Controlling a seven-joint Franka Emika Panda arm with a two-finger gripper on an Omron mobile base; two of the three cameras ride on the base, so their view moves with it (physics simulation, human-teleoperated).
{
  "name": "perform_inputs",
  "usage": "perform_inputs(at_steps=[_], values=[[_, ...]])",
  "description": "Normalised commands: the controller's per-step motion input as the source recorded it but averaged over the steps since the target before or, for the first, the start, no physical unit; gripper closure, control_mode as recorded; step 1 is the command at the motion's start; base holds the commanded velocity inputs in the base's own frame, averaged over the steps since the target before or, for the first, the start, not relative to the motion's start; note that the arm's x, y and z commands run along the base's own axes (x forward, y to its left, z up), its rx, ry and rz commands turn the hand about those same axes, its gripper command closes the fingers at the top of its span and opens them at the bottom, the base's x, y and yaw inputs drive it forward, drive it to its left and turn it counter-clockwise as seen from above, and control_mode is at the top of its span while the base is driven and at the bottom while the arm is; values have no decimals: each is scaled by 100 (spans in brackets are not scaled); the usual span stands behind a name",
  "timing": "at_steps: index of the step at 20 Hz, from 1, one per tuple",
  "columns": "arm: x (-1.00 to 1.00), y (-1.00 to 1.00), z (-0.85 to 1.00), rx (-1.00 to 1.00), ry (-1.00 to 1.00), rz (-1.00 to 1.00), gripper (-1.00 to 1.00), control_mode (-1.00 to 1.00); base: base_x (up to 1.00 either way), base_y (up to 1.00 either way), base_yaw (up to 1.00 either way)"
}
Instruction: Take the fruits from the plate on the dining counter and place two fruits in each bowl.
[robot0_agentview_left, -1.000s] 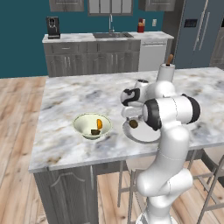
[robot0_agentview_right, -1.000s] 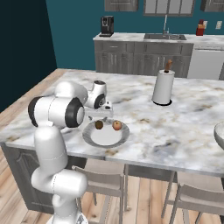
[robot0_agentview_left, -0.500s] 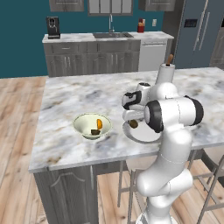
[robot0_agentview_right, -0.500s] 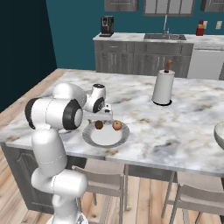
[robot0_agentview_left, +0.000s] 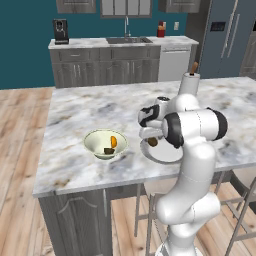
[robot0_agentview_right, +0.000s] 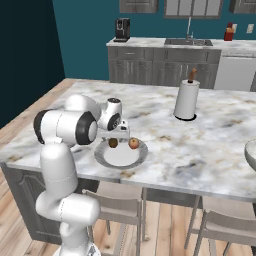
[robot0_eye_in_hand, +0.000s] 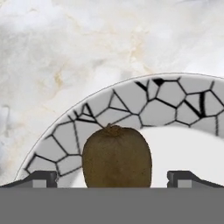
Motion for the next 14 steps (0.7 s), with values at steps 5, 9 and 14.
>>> perform_inputs(at_steps=[5, 9, 14], values=[[0, 0, -30, 0, 0, 0, -100, -100, 0, 0, 0], [0, 0, -23, 0, 0, 0, -100, -100, 0, 0, 0], [0, 0, -9, 0, 0, 0, 100, -100, 0, 0, 0]])
